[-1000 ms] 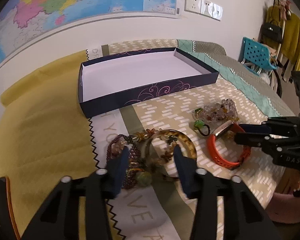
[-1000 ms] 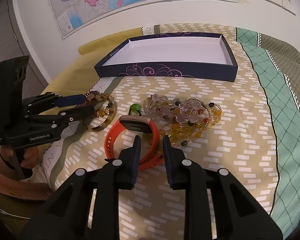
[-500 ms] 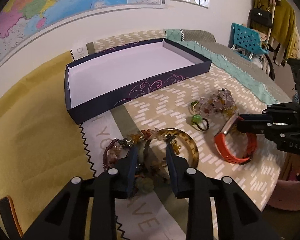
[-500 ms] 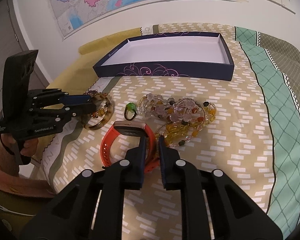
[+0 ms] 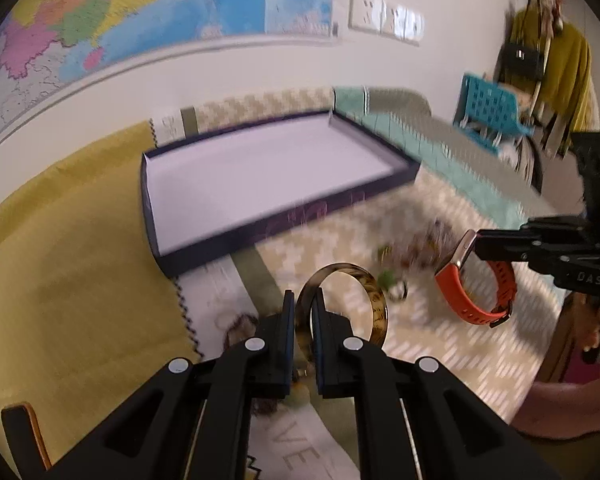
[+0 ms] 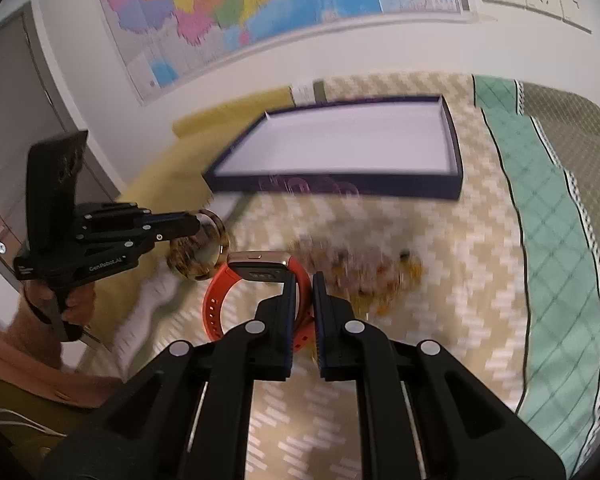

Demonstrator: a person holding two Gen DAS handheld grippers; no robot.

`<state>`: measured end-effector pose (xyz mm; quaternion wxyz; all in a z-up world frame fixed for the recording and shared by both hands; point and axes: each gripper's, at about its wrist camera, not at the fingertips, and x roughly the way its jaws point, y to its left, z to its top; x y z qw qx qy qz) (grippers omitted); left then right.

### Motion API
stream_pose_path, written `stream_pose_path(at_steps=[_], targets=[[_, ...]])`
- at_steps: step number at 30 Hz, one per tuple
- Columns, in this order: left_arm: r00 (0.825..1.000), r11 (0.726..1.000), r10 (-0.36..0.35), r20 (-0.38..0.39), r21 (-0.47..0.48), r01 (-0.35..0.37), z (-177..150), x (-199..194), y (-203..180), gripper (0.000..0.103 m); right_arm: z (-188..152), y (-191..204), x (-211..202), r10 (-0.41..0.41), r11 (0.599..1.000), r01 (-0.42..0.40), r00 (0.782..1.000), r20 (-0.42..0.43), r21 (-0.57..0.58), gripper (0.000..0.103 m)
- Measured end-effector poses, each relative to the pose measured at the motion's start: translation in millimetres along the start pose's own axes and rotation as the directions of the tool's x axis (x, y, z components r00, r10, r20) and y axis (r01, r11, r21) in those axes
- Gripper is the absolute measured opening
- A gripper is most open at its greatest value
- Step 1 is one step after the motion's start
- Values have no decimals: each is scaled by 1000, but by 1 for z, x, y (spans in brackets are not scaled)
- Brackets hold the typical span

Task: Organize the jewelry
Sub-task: 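Grasp the tortoiseshell bangle with the left tool while the right tool grasps the orange watch, then carry the bangle into the navy box and open the left tool while the right tool releases the watch there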

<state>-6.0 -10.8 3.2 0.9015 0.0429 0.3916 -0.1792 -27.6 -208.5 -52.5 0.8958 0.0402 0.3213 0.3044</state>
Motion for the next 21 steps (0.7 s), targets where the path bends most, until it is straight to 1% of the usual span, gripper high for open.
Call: stream_pose_path(at_steps=[2,4,7,9,10,13,15,19,21], targets=[[999,999,-27,33,-22,27,11,-7,7,7,12,-2,-2,-9,1000,10,1000,18,-16,9],[998,999,-35,56,-35,37,23,-9,13,7,30,-7,-1,-23,999,24,999,39,-28,9],[997,999,-8,82,-52,12,43,-5,24,7,59,-21,8,-34,999,36,998,59,-24,9],[996,997,-19,88,-77,26,57,1,35,7,78,-31,18,-69,997,71,996,64,-26,9],[996,995,-16,87,-95,25,64,6,40,7,89,-38,25,-86,996,87,994,66,-17,9],[996,993,19,84,-117,-9,85,24,53,7,115,-56,48,-124,992,124,991,55,-6,9],[997,990,15,72,-138,-5,98,39,62,7,131,-64,68,-161,987,161,986,37,-12,9],[999,984,11,39,-180,-4,118,68,75,7,153,-81,110,-185,983,185,983,-17,16,9],[999,981,34,17,-193,-30,129,84,82,7,159,-87,129,-199,979,200,979,-44,28,9]])
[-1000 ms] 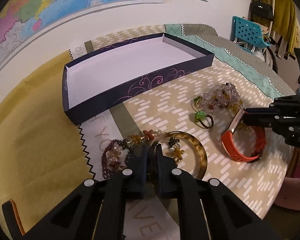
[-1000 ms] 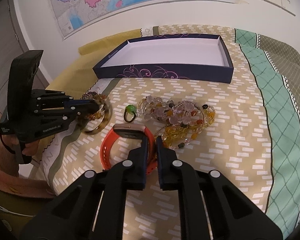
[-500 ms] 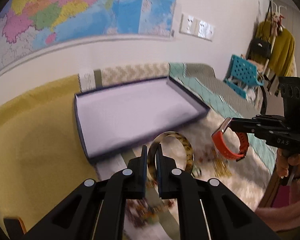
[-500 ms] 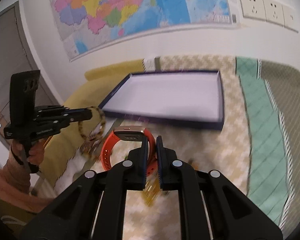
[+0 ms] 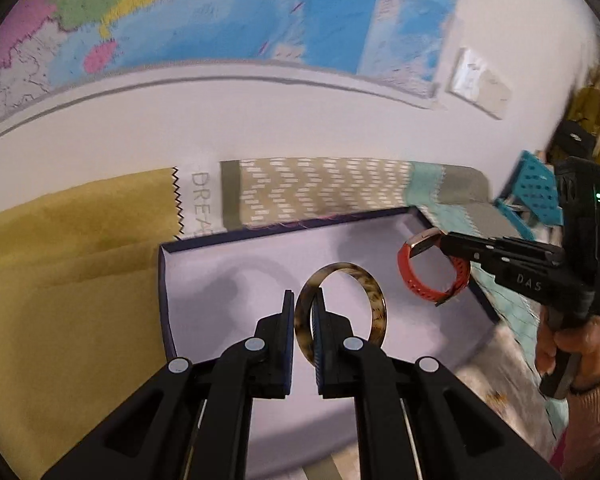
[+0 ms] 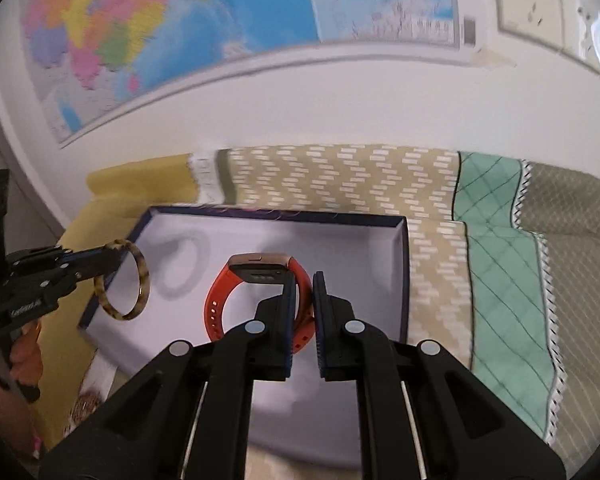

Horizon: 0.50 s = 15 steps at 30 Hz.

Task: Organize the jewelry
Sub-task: 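Carry the bangle into the navy box and open the left tool while the right tool releases the watch there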

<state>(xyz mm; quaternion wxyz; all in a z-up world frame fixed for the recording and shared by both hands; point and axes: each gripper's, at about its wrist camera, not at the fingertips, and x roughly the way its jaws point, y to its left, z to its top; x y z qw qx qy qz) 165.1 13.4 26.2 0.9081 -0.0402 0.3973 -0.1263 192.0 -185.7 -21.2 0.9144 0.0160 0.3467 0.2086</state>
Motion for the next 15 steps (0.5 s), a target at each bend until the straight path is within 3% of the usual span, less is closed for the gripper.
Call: stream_pose_path(at_steps=[7,15], targets=[[993,997,71,-93,-35,-74,20,57,18,7,19,-9,43,-9,998,12,998,-64,56,9],[982,994,69,-175,-70,-82,28,84,30,7,34,-5,49,-49,997,53,996,-71,57,5]])
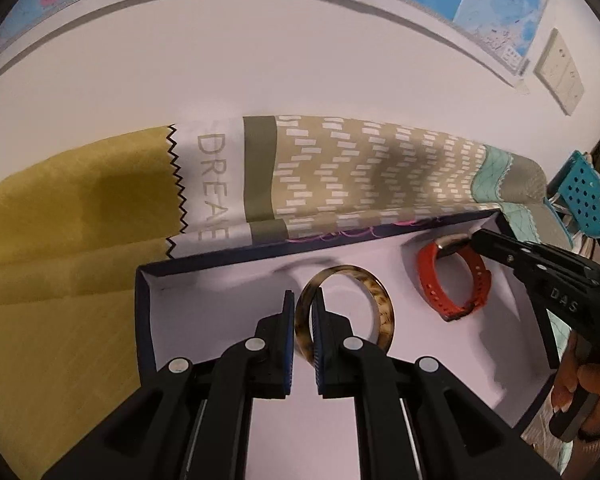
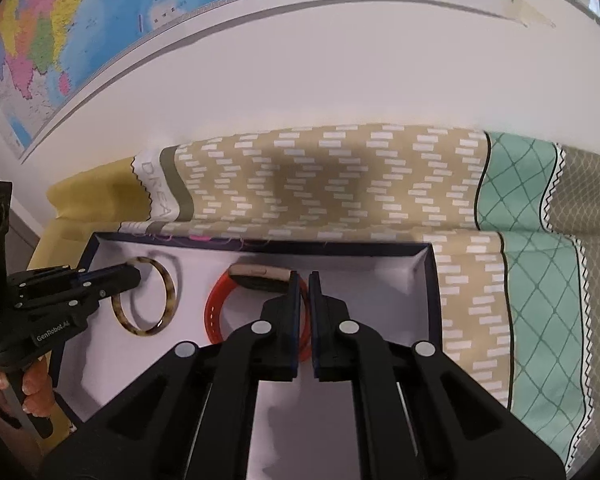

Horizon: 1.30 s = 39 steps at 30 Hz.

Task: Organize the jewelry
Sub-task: 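Carry the bangle into the navy box and open the left tool while the right tool releases the watch there, then grasp the clear crystal bead bracelet with the right tool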

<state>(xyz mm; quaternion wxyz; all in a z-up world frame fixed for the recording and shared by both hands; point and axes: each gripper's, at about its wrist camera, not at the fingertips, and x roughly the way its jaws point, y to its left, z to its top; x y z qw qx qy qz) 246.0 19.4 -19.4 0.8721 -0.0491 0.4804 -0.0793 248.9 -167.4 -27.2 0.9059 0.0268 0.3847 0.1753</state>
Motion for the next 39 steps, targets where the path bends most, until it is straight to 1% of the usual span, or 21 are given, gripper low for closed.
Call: stream_pose_path(at_steps=[2,3,4,6,8,10,11,14,16,18,21,24,26,29,30,31,33,35,36,37,39], targets=[[1000,1000,-1,-15,-6,1,2,2,0,11,2,0,-2,4,1000,-4,1000,7,6,8],[1000,1000,-7,-19,-10,7,3,3,-1,17,0,1,-5,10,1000,-10,1000,13,6,9],[1000,1000,-12,-16,-12,11,2,2,0,26,-1,1,-11,20,1000,-20,1000,21,4,12],[1000,1000,-4,12,-3,4,-2,-7,-1,35,-4,3,-22,47,999,-47,998,39,-6,14],[999,1000,2,49,10,-2,-8,-21,-2,37,-11,4,-38,82,996,-80,994,66,-25,19],[996,1000,2,92,18,-4,-15,-39,-3,42,-23,7,-60,119,992,-113,988,100,-61,38],[993,1000,0,114,27,-3,-19,-48,-4,44,-31,9,-69,130,989,-121,986,109,-80,40],[982,998,-11,189,64,-1,-42,-85,-6,50,-61,14,-96,172,977,-154,978,116,-150,42],[977,996,-26,212,87,8,-58,-102,-7,57,-80,16,-109,187,969,-165,976,110,-182,43],[971,995,-30,238,102,5,-78,-119,-10,58,-102,17,-120,198,963,-174,975,100,-205,44],[969,992,-60,240,119,32,-105,-131,-14,60,-135,21,-129,175,959,-153,982,74,-239,44],[972,987,-42,231,160,4,-132,-131,-27,60,-166,26,-134,167,951,-151,985,37,-271,44],[976,984,-47,214,178,9,-148,-129,-32,60,-182,29,-134,161,945,-150,987,17,-290,44],[982,980,-84,171,193,51,-167,-122,-42,60,-200,34,-133,138,934,-130,990,0,-332,44],[983,979,-82,166,198,48,-171,-119,-44,60,-202,35,-132,129,935,-121,992,2,-334,47],[984,978,-78,161,204,44,-175,-117,-48,61,-203,36,-130,114,936,-104,993,11,-335,53],[985,976,-86,148,212,53,-182,-114,-55,61,-206,37,-126,100,935,-87,995,20,-345,58],[986,973,-101,133,219,70,-189,-112,-60,63,-209,37,-120,97,932,-87,995,10,-351,55],[986,973,-99,132,222,68,-191,-112,-62,63,-211,37,-117,96,932,-89,995,2,-351,51],[987,972,-95,132,226,64,-194,-112,-64,63,-212,38,-115,95,930,-90,995,-4,-355,39],[987,972,-102,126,226,72,-197,-111,-66,63,-212,35,-117,101,934,-92,995,7,-344,28]])
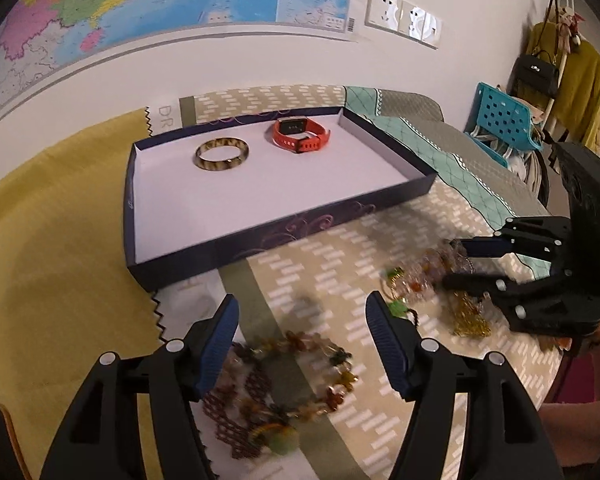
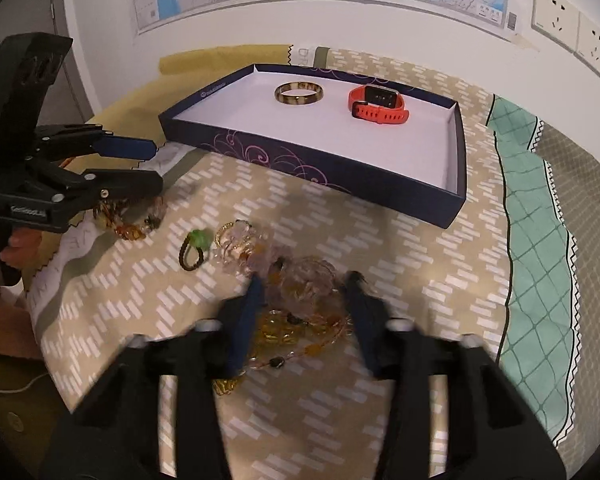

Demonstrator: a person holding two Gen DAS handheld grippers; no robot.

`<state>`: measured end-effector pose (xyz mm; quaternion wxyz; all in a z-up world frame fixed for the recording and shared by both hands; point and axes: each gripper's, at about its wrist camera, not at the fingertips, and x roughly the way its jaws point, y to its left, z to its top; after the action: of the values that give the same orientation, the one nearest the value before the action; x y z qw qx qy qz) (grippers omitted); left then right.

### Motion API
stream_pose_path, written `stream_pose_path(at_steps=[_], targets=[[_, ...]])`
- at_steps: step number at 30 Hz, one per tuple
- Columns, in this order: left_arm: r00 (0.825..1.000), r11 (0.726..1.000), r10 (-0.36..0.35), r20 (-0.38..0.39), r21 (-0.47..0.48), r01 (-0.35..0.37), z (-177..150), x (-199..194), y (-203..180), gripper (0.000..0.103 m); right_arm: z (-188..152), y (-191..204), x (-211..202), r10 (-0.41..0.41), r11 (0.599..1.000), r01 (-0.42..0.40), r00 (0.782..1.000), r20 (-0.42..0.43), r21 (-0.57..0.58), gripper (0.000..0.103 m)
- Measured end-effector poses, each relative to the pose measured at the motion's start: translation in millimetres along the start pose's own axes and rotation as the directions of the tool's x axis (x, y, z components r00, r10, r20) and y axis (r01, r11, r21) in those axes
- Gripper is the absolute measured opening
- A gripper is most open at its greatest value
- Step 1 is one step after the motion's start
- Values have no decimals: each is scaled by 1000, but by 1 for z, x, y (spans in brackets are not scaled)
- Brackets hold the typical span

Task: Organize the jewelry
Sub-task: 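Grasp the clear crystal bead bracelet with the right tool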

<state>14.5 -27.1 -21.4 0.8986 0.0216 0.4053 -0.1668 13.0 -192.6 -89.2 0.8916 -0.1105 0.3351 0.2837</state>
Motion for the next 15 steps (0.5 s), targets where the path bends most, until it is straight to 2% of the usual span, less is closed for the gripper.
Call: stream_pose_path(at_steps=[1,2,4,8,15], targets=[[1000,1000,-5,-2,-5,5,-1,0,-1,64,0,-3,-3,4,1000,-4,1000,10,16,23],[1000,1000,-8,-3,-8,8,-1,0,-1,64,0,-4,-5,6,1000,-6,1000,15,25,23],[1000,1000,-7,-9,-19,6,-3,1,-1,64,0,-10,-14,25,998,-27,999,36,56,10],[1000,1000,-15,-6,-16,15,-5,0,-4,64,1,-19,-31,56,992,-64,995,81,108,10],[1000,1000,-22,6,-4,23,-6,-6,-8,64,16,-31,-64,142,969,-176,971,194,174,10]])
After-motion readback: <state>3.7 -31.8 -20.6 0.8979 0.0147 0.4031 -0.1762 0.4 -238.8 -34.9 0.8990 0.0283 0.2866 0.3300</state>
